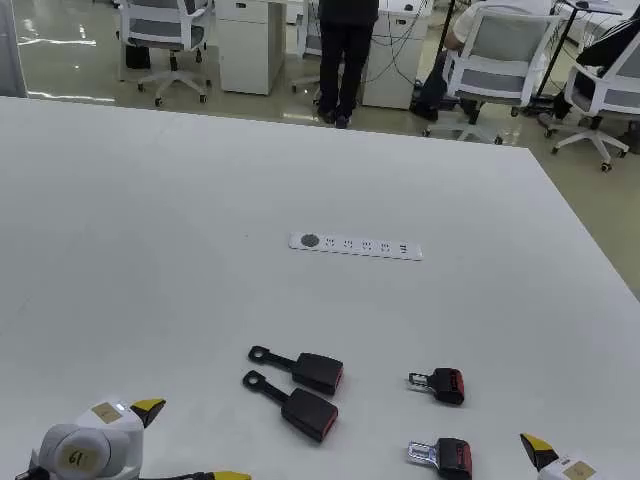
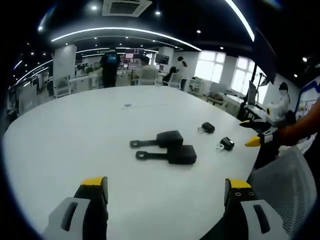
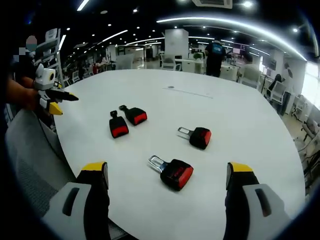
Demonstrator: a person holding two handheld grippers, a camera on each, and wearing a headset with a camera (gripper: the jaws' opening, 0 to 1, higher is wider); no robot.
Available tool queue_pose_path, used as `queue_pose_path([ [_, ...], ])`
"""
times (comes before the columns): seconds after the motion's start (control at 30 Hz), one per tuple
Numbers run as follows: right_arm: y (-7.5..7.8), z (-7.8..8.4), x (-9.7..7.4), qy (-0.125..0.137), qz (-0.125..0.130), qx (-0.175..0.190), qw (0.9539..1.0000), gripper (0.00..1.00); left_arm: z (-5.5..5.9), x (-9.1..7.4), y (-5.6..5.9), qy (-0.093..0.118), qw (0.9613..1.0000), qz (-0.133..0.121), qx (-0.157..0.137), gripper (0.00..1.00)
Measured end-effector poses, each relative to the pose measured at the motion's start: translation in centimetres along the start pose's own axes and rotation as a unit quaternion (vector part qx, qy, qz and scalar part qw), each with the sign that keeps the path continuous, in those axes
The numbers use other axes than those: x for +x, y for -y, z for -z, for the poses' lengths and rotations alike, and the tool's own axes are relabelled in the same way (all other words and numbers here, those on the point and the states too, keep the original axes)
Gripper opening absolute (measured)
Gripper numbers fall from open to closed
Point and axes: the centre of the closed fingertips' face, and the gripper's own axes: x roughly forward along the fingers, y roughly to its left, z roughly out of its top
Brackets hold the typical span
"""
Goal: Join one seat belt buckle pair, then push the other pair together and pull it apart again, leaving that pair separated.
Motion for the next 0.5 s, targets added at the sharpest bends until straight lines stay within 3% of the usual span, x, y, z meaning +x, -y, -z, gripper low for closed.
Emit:
queue_pose_path([
  [0.5,-0.11,0.06,-0.29,0.0,-0.001,-0.001,1.0,0.99,-0.18,-0.27,0.48,0.001,1.0,0.0,0.002,0.99],
])
